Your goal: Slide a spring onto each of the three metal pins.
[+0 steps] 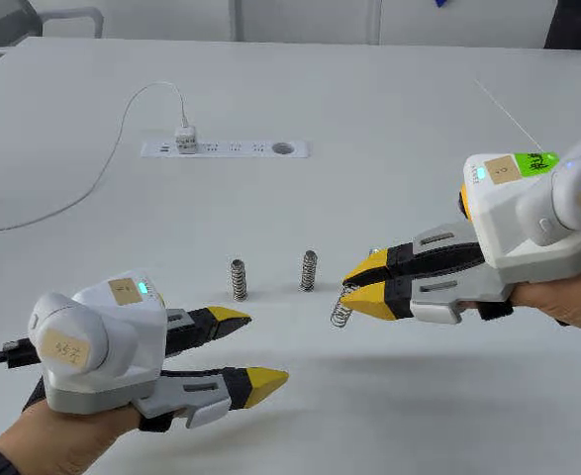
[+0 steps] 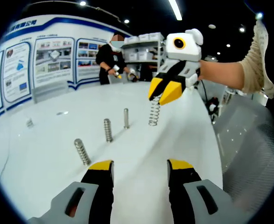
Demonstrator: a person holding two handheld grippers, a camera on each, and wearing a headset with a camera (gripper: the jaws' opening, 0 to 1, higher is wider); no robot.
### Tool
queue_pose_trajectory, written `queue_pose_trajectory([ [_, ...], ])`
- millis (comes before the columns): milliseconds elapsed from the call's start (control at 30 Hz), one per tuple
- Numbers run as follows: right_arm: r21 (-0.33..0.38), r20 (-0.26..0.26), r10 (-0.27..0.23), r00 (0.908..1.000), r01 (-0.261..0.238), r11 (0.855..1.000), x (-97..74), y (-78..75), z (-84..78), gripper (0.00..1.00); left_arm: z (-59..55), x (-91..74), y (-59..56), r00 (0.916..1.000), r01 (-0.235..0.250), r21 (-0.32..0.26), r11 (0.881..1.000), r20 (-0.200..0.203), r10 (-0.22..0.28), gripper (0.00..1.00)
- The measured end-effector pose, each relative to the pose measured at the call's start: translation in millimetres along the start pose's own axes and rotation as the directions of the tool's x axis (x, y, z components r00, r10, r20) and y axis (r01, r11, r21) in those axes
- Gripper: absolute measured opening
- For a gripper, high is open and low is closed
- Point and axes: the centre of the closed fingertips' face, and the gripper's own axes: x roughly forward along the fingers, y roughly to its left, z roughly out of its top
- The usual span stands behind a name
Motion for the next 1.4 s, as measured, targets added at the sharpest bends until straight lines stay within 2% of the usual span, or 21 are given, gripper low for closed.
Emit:
queue_pose_trajectory([
  [333, 0.010, -0.006, -0.050, 0.9987, 0.050, 0.999, -10.9, -17.1, -2.0, 0.11, -6.8, -15.2, 14.2, 0.9985, -0.054, -0.011, 0.998, -0.005, 0.054, 0.49],
  [600, 0.020, -0.012, -0.092, 0.9957, 0.092, 0.996, -21.9, -33.8, -2.7, 0.11, -9.9, -21.6, 21.9, 0.9968, -0.080, -0.012, 0.997, -0.011, 0.080, 0.50],
  [1000, 0.031, -0.048, -0.160, 0.9859, 0.162, 0.986, -30.8, -68.5, -10.2, 0.11, -11.9, -24.6, 25.7, 0.9951, -0.097, -0.013, 0.995, -0.019, 0.097, 0.50],
  [1233, 0.043, -0.064, -0.202, 0.9773, 0.205, 0.978, -28.8, -86.6, -15.4, 0.11, -13.5, -25.2, 26.0, 0.9946, -0.102, -0.016, 0.995, -0.023, 0.101, 0.50],
  [1400, 0.044, -0.078, -0.211, 0.9744, 0.214, 0.976, -24.1, -92.9, -17.8, 0.11, -13.4, -25.2, 25.6, 0.9946, -0.102, -0.014, 0.995, -0.024, 0.101, 0.50],
])
